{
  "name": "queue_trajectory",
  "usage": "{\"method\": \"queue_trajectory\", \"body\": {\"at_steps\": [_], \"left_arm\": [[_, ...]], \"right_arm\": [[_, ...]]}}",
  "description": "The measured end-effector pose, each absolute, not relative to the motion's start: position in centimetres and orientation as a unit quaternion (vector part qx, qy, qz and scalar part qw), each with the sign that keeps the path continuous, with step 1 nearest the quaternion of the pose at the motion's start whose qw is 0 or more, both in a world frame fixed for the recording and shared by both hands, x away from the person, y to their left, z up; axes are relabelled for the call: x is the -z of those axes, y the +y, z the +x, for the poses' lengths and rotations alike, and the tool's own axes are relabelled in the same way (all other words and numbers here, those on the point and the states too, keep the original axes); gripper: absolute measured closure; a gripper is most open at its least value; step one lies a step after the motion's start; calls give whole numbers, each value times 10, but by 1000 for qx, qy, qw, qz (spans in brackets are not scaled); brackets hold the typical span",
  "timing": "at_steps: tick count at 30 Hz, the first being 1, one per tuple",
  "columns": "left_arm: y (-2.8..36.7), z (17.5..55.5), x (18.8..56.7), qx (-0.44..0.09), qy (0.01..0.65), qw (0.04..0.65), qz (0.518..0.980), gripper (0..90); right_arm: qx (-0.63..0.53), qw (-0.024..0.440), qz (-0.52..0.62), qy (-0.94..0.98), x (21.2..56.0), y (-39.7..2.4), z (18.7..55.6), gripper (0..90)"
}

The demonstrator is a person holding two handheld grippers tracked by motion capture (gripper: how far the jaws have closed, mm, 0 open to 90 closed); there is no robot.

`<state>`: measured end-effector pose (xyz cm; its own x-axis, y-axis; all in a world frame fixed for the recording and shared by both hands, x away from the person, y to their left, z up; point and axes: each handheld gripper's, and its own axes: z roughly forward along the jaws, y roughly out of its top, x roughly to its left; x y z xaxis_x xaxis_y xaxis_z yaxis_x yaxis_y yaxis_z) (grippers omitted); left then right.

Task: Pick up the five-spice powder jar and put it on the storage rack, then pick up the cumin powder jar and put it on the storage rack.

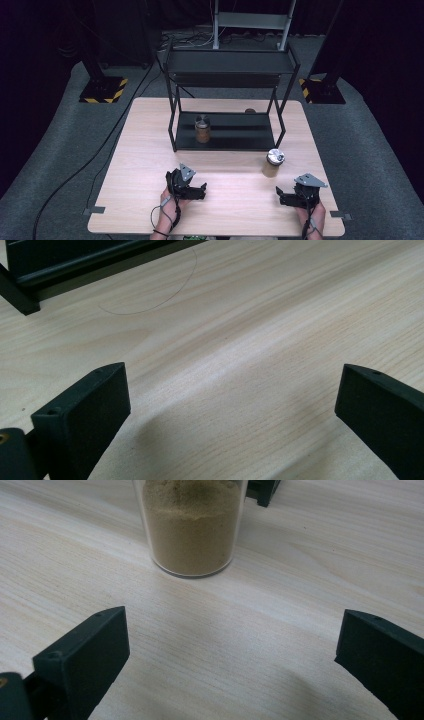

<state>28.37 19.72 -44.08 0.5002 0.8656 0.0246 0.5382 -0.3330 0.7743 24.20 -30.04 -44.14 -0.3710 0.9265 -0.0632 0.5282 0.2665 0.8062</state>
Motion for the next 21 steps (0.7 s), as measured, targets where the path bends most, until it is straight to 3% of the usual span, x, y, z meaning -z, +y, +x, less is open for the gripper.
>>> {"method": "queue_trajectory", "body": {"at_steps": [21], "left_arm": [[191,289,437,-220,442,343,799,14]], "right_arm": [[-353,274,488,749,440,-299,244,5]]}}
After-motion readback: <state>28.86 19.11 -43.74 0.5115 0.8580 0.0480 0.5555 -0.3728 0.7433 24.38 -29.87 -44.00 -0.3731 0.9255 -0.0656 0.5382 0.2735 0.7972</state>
